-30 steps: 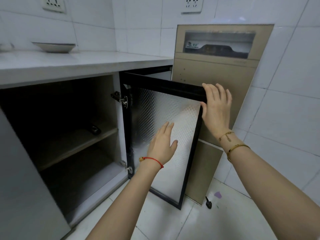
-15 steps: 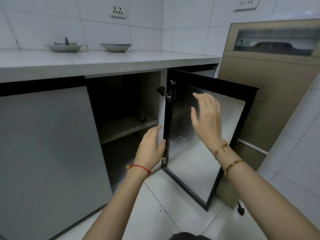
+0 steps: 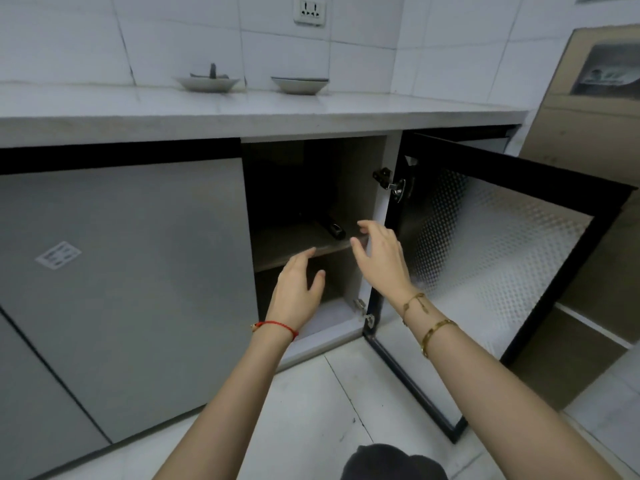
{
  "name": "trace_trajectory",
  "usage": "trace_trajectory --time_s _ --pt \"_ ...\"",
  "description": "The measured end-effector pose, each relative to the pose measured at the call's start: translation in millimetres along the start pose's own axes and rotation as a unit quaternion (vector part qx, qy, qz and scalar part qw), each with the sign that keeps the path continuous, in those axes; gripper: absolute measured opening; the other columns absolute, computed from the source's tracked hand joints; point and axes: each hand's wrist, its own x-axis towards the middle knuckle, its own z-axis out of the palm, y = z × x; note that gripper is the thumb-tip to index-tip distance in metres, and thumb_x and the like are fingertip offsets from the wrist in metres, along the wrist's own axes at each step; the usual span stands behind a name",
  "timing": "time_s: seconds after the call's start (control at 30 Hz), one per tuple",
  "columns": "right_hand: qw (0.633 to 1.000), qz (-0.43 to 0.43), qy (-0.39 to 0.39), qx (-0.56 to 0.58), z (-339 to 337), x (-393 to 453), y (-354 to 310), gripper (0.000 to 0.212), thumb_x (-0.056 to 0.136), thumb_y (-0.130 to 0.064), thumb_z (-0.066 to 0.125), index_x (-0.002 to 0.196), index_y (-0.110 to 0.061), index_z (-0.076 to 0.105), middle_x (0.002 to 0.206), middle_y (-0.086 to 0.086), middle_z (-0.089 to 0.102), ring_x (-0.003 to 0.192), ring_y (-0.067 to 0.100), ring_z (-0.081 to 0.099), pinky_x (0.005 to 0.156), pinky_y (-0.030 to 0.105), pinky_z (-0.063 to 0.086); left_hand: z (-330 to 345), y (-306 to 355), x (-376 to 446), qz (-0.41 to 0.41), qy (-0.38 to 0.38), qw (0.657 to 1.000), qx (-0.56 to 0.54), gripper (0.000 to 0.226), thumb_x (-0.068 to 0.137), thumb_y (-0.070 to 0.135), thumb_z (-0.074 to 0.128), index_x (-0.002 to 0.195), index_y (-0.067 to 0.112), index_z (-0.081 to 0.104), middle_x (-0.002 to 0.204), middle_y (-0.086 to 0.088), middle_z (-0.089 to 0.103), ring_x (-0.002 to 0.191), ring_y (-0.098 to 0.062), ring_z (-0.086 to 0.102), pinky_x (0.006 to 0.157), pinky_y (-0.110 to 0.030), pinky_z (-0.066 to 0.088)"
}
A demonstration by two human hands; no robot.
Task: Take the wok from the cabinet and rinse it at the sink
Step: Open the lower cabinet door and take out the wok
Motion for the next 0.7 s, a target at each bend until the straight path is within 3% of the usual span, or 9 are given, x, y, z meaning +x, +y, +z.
trace_trajectory --time_s 0.1,0.23,0.43,0.53,0.7 --pt "1.0 0.006 -0.025 0.012 20.1 29.0 11.0 0.04 0.099 -0.032 0.05 0.135 -0.014 0.05 0.127 0.003 0.059 0.122 0.019 0.049 0.099 0.029 0.037 8.5 -12.5 29.0 -0.021 0.006 1.0 -0.005 0.05 0.098 0.024 0.053 0.145 0.014 0.042 0.145 -0.005 0.049 0.137 -0.017 0.043 0.107 -0.021 0.03" --pt "0.997 0.022 -0.071 0.024 47.0 77.3 25.6 0.042 0.099 -0.031 0.049 0.136 -0.01 0.049 0.13 0.008 0.057 0.124 0.024 0.049 0.103 0.041 0.043 23.2 -28.9 76.9 -0.065 0.012 0.997 -0.033 0.048 0.099 0.022 0.052 0.144 0.01 0.043 0.144 -0.01 0.05 0.135 -0.022 0.045 0.113 -0.034 0.037" --pt "0.987 0.062 -0.141 0.051 97.6 152.3 54.0 0.047 0.098 -0.033 0.051 0.136 -0.005 0.047 0.133 0.016 0.054 0.123 0.03 0.052 0.101 0.042 0.046 49.5 -57.8 151.1 -0.166 0.017 0.976 -0.142 0.046 0.101 0.025 0.047 0.145 0.011 0.041 0.144 -0.011 0.05 0.134 -0.024 0.046 0.107 -0.031 0.038" --pt "0.972 0.101 -0.194 0.085 126.2 188.4 68.5 0.044 0.098 -0.031 0.053 0.13 -0.002 0.052 0.125 0.018 0.059 0.114 0.032 0.058 0.089 0.037 0.05 63.2 -74.4 188.8 -0.231 0.024 0.954 -0.19 0.043 0.102 0.029 0.044 0.142 0.012 0.045 0.14 -0.013 0.052 0.13 -0.028 0.049 0.107 -0.036 0.04" --pt "0.942 0.116 -0.294 0.117 171.7 227.5 83.2 0.036 0.099 -0.031 0.052 0.126 -0.008 0.056 0.115 0.01 0.06 0.095 0.021 0.054 0.077 0.029 0.041 87.1 -99.1 238.5 -0.308 0.011 0.912 -0.269 0.047 0.103 0.035 0.04 0.144 0.012 0.042 0.146 -0.014 0.048 0.134 -0.029 0.045 0.115 -0.045 0.033"
